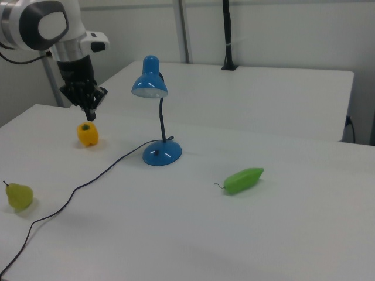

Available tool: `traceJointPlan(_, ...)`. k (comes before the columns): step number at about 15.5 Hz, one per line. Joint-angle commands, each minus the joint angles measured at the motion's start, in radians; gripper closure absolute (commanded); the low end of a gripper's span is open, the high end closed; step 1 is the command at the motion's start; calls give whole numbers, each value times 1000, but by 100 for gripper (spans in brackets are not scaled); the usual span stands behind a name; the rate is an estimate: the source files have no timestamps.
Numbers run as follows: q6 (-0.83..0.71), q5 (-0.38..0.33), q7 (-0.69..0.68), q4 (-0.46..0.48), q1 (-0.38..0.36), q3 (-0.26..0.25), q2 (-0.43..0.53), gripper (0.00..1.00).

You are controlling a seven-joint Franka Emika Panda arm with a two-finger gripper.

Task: Turn on desk lamp
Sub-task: 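Move the gripper toward the blue lamp's base switch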

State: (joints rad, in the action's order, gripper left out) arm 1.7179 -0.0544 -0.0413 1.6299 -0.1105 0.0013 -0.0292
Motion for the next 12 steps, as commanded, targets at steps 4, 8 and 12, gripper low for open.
traceJointPlan(4,19,2,-144,71,17,-10,-34,100)
traceJointPlan(8,139,13,-173,122,25,-10,-72,100)
traceJointPlan(12,248,59,-169,151,23,-10,-118,100)
